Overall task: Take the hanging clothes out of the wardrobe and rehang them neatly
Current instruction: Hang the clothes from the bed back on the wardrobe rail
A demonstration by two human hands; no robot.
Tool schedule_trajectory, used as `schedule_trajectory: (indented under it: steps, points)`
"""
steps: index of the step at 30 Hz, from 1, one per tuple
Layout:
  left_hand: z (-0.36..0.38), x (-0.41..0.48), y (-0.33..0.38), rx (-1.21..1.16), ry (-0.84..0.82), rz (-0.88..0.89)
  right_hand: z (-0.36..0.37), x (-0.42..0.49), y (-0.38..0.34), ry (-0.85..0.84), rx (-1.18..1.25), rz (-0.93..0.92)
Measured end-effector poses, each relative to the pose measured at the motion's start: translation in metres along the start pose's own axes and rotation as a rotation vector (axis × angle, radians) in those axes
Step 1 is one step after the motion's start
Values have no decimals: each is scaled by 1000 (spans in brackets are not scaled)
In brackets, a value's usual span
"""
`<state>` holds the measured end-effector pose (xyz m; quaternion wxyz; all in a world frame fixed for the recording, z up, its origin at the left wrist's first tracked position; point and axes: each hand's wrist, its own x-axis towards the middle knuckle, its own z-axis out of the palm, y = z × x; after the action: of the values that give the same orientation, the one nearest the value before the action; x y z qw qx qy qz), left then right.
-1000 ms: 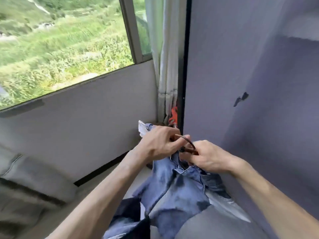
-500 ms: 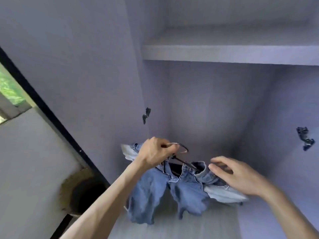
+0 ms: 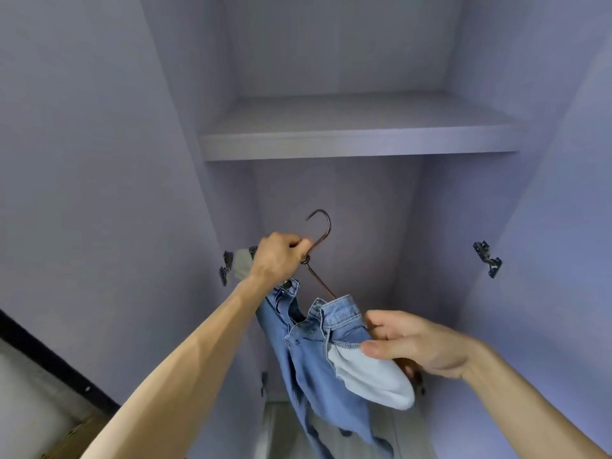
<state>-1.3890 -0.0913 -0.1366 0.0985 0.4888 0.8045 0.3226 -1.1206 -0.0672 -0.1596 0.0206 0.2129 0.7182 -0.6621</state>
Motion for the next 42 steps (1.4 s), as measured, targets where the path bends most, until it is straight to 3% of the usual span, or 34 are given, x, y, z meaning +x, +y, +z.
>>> schedule_trajectory:
  steps: [4, 6, 9, 17, 21, 29, 34, 39, 42]
  points:
    - [-27, 20, -13, 208, -18, 148, 16, 23, -15, -2, 131, -49]
    - [-50, 28, -21, 459, -64, 196, 27, 44, -21, 56, 173, -45]
    - [-87, 38, -36, 879, -139, 103, 36, 88, -29, 159, 271, -7]
    - [-159, 32, -77, 1525, 183, 10, 29, 197, -73, 334, 632, -3]
    - [-159, 38, -86, 1551, 306, 16, 12, 251, -87, 329, 650, -42]
    - [-155, 66, -106, 1618, 459, 60, -18, 352, -98, 223, 452, -164]
    - [-154, 70, -114, 1628, 524, 97, -35, 403, -108, 284, 409, -274]
    - [-154, 72, -117, 1630, 560, 124, -48, 450, -122, 342, 219, -315]
    - [-154, 73, -118, 1618, 582, 137, -62, 476, -128, 294, 95, -303]
